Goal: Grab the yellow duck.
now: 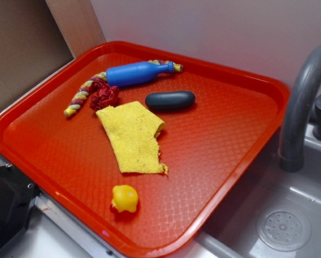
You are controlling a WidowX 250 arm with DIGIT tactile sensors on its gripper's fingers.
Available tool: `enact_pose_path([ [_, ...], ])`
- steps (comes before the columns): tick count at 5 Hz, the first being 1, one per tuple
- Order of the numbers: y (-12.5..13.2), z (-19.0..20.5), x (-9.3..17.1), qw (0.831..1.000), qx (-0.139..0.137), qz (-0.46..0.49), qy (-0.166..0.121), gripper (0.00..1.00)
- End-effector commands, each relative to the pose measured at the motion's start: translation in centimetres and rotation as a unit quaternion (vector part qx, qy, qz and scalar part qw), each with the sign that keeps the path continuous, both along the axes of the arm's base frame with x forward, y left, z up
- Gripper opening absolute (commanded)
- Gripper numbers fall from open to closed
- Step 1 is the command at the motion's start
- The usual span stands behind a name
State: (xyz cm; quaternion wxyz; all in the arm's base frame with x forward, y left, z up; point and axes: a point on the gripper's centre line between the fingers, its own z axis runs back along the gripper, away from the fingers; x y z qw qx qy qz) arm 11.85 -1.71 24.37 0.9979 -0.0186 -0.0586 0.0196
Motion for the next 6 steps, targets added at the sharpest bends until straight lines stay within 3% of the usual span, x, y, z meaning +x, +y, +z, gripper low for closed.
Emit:
enact_pose_path([
  [1,0.0,0.0,0.0,1.0,0.0,0.0,0.0,1.0],
  [2,-3.1,-0.5,0.2,1.0,0.001,0.023,-0.019,1.0],
  [3,-6.4,-1.1,0.4,0.998,-0.018,0.045,-0.03,1.0],
  [5,-12.4,-5.8,1.7,0.999,0.022,0.036,-0.016,1.0],
  [6,-13.2,-7.8,1.4,0.999,0.039,0.028,-0.009,1.0],
])
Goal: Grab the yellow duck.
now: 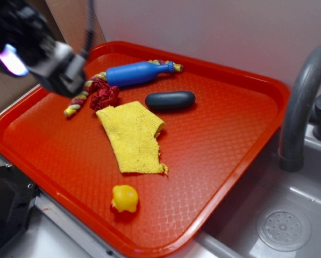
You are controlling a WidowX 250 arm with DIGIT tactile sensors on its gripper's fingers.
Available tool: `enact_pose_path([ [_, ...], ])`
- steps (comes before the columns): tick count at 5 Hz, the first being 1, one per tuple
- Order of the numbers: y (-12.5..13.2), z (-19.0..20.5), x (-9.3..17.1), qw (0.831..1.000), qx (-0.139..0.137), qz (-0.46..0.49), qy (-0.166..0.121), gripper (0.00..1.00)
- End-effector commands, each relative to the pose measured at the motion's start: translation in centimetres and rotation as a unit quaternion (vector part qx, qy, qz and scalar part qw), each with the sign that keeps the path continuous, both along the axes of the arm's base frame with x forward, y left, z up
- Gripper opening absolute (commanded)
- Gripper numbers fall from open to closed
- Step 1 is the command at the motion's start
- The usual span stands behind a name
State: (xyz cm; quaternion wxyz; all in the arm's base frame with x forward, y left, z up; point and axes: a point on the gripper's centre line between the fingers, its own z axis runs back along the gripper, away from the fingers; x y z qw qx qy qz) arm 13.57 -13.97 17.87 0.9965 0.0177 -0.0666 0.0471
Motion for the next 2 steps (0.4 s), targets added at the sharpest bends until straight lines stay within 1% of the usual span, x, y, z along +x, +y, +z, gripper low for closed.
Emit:
enact_pose_path([
  [1,-0.9,-4.8,-0.8,0.999,0.025,-0.016,0.016,1.0],
  [2,-0.3,-7.4,-0.8,0.998,0.045,-0.016,0.033,1.0],
])
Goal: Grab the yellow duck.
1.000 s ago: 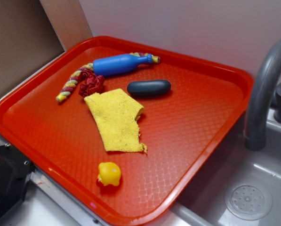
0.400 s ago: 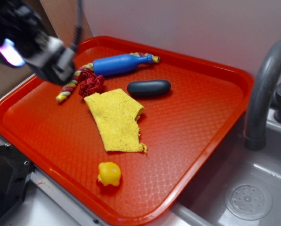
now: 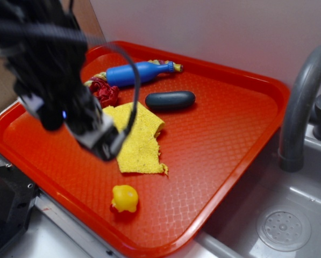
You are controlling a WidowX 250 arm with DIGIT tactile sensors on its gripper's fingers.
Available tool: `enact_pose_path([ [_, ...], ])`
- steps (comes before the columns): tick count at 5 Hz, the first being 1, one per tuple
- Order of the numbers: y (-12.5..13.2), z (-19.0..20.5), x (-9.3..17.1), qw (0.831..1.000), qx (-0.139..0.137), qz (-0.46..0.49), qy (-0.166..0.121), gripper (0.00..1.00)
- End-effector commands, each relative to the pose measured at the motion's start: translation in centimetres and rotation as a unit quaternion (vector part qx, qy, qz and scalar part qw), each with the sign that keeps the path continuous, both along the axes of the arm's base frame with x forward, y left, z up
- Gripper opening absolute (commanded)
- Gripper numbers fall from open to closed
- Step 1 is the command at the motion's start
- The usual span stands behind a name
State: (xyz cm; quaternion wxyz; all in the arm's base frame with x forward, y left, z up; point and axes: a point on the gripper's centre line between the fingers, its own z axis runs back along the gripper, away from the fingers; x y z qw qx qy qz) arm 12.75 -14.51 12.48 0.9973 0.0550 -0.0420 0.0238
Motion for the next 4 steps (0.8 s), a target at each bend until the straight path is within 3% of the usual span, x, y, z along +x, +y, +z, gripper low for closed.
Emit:
enact_pose_path([
  [1,0.5,-4.3,0.4,1.0,-0.019,0.005,0.019,1.0],
  [2,-0.1,-6.2,0.5,0.998,-0.038,-0.021,0.038,1.0],
  [3,-0.3,-7.3,0.5,0.998,-0.033,-0.04,0.046,1.0],
  [4,-1.1,-8.3,0.3,0.996,-0.043,-0.063,0.039,1.0],
])
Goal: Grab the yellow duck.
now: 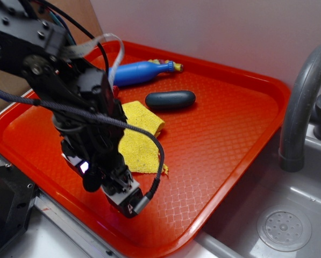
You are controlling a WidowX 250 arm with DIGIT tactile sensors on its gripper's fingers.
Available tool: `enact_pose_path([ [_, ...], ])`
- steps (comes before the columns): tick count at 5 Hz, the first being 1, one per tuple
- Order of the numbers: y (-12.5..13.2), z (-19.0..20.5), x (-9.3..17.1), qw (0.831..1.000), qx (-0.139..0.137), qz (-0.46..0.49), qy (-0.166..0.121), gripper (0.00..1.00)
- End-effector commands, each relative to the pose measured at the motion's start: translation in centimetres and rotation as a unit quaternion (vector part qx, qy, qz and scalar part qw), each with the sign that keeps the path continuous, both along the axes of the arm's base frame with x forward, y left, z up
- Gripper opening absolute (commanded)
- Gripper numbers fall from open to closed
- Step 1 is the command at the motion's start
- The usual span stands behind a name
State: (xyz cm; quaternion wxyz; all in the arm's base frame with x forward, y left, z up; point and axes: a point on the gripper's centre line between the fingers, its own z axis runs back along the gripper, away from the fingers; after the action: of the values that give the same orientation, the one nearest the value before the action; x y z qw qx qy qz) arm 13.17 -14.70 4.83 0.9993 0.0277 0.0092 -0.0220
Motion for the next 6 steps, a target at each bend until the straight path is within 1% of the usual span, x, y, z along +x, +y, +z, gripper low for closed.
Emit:
enact_pose_path([
  [1,-1.13,-1.29,-0.17,0.999,-0.023,-0.023,-0.008,1.0],
  [2,-1.26,-1.67,-0.05,0.999,-0.021,-0.035,-0.004,1.0],
  [3,-0.8,-2.03,0.19,1.0,-0.016,-0.022,-0.004,1.0],
  [4,-0.69,-2.11,0.23,1.0,-0.009,-0.021,-0.004,0.0],
  [5,-0.73,-2.06,0.31,1.0,-0.009,-0.019,-0.006,0.0],
  [6,-0.63,-1.76,0.6,1.0,-0.002,-0.016,-0.005,0.0],
])
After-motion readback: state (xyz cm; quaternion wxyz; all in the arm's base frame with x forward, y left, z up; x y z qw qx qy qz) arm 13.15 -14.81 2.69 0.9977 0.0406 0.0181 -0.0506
